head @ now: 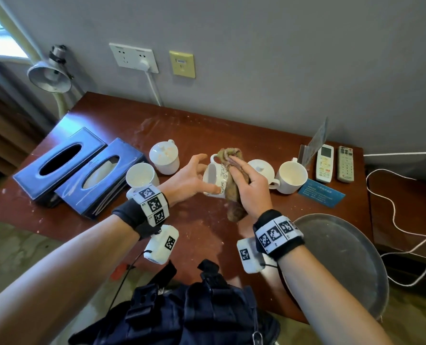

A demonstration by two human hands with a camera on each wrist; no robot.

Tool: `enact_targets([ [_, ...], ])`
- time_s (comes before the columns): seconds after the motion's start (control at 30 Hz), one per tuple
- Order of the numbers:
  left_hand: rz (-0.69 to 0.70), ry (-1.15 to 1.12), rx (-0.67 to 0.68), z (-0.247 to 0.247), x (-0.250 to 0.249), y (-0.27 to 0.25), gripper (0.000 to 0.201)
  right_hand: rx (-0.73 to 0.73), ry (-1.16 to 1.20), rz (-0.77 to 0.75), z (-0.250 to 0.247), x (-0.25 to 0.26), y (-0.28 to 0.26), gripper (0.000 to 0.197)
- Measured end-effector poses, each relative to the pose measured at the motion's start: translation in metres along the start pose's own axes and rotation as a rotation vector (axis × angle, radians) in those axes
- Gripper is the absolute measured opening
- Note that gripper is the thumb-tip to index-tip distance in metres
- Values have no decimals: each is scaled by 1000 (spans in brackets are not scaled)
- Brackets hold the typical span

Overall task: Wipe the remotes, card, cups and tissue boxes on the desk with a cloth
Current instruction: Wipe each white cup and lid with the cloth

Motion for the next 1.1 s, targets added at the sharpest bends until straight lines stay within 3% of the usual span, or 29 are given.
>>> enact_targets([
  [0.13,36,66,17,3,6,-4,105,22,317,317,14,-21,6,33],
  [0.23,13,73,63,5,13,-4,91,7,392,333,13,-20,2,30],
  [0.33,-15,43,120,13,14,-5,94,-46,488,322,8,-21,-4,28],
  [0.43,-1,21,102,18,12,-4,96,-79,486,320,2,-25,-9,39],
  [0.6,60,146,26,25,8,5,101,-34,164,205,-6,-12,-16,55],
  [0.73,103,205,-48,22,2,12,104,-15,-20,84,-17,-4,-20,48],
  [0.93,122,207,2,23,-6,20,96,73,-383,-293,-16,17,-27,39],
  [1.1,137,200,-6,21,-7,14,58,87,-426,-178,-32,-7,-23,39],
])
Point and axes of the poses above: each hand's wrist, its own y-axis towards the middle knuckle, its own z-axis out of the palm, x = y × z, the point moved 9 cm from there along y, towards the middle knuckle, and after that the axes turned 9 degrees about -y, right-handed, at the moved point
